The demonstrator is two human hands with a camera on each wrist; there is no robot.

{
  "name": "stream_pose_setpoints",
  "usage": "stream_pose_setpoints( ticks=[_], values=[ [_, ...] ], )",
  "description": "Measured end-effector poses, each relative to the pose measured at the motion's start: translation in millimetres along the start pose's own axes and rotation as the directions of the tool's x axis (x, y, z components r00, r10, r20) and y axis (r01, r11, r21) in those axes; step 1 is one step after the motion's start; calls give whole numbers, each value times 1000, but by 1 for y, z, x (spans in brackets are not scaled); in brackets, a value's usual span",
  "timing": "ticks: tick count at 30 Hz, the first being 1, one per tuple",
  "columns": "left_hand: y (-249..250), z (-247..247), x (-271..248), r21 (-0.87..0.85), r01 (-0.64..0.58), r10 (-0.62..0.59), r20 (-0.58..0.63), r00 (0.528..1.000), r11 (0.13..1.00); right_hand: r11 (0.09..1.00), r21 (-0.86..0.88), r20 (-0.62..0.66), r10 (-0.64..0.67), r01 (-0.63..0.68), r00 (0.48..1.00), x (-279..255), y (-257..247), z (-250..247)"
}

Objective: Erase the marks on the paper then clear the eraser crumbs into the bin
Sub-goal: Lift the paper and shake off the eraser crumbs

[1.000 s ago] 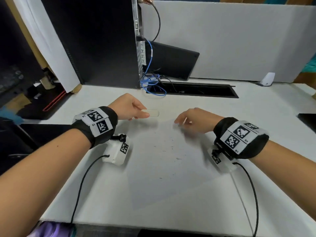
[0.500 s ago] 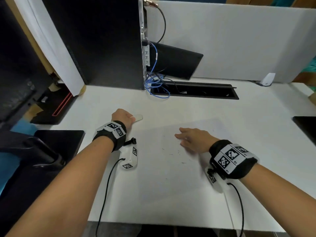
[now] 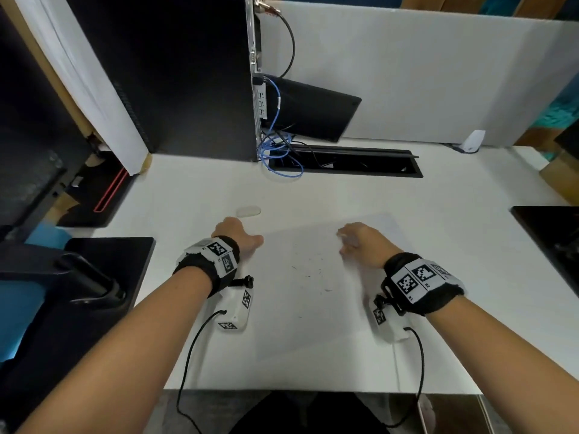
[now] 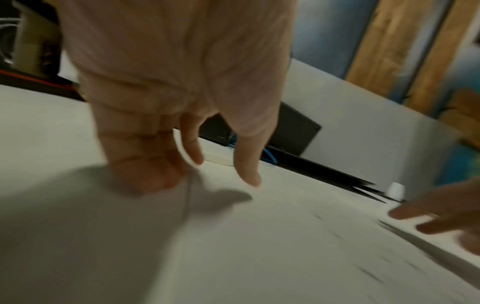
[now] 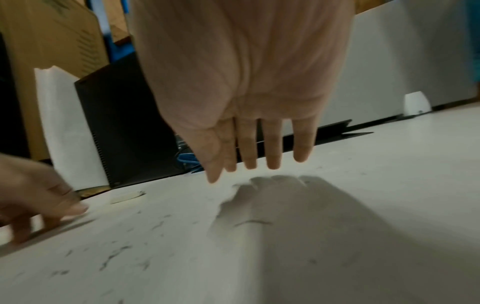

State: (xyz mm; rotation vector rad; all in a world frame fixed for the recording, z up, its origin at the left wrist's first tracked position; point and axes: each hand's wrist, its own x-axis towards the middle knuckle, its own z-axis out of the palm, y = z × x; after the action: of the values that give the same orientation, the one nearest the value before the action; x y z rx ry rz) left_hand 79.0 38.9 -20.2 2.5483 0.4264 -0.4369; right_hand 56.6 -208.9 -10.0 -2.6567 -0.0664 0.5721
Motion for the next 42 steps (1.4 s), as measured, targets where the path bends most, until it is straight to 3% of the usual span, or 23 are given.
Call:
stream_pose_setpoints(
  ticks=[3, 7, 11, 15, 21, 24, 29, 33, 35, 38, 42],
  values=[
    [7, 12, -23, 231, -20, -6, 110, 994, 973, 972, -100, -39, 210, -213, 977, -6, 19, -9],
    [17, 25, -37, 414, -8, -63, 159, 985, 910, 874, -58, -117, 474, -483, 873, -15, 54, -14],
    [25, 28, -39, 411, 76, -140, 128, 982, 908, 844, -73, -169, 515, -532, 840, -16, 71, -15],
    [29, 29, -44, 356, 120, -152, 64, 986, 927, 856, -62, -151, 501, -514, 852, -17, 69, -17],
    [27, 30, -40, 179, 127, -145, 95, 985, 976, 900, -36, -102, 429, -435, 897, -19, 67, -23],
    [26, 29, -39, 110, 105, -122, 156, 980, 988, 915, 65, -50, 401, -398, 915, -17, 70, -22],
    [28, 32, -40, 50, 110, -117, 157, 981, 993, 915, 174, -40, 377, -365, 925, -18, 70, -20],
    [28, 30, -38, -117, 121, -100, 172, 980, 986, 887, 317, -59, 371, -335, 927, -18, 71, -24],
    [27, 28, -36, -279, 117, -75, 154, 985, 953, 876, 381, -114, 363, -296, 925, -19, 71, -29],
    [32, 20, -37, -549, 53, -41, 33, 999, 834, 834, 512, -166, 329, -203, 930, -19, 68, -35],
    [47, -2, -44, -674, -99, 34, -109, 993, 732, 759, 650, -241, 234, -22, 942, -26, 56, -51]
  ],
)
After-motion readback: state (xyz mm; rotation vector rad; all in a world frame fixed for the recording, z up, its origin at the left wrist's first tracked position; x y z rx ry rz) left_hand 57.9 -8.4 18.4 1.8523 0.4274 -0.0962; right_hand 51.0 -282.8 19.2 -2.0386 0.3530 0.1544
